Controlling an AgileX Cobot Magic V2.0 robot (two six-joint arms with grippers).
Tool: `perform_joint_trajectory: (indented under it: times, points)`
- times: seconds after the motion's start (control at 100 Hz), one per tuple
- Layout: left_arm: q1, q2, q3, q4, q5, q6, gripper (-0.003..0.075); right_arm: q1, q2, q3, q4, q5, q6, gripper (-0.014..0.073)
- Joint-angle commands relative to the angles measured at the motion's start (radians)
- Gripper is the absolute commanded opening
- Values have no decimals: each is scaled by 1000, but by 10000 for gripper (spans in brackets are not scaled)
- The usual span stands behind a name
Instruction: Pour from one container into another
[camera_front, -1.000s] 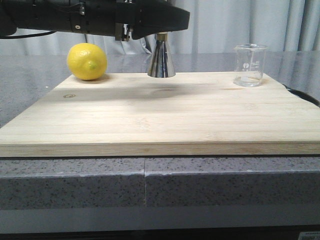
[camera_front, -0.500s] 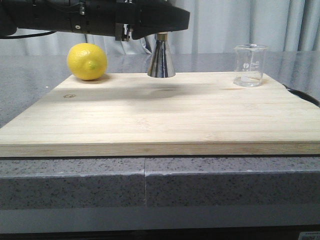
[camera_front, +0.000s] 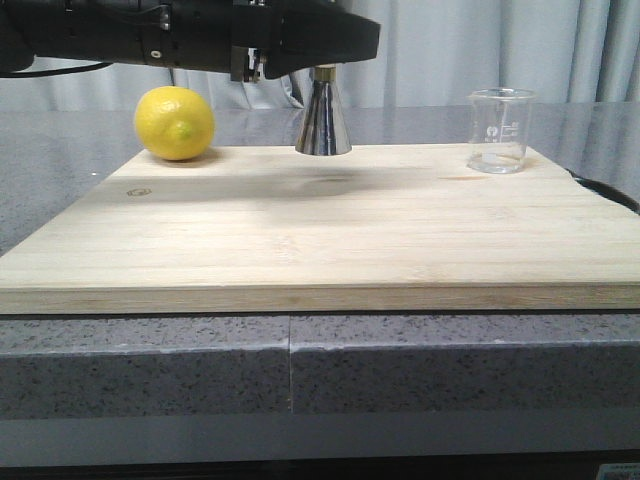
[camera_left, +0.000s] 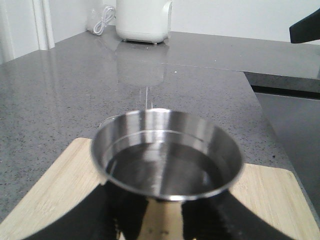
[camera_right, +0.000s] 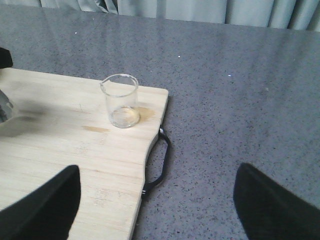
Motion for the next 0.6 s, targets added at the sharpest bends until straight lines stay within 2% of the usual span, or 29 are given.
perform_joint_trajectory:
  times: [0.0,0.59]
  points:
    - [-6,-60,-31,-93,108,-9,260,0,2,-28,-4,-73,-8,568]
    - [-6,-60,-31,-93,75,-9,260,0,2,-28,-4,-73,-8,568]
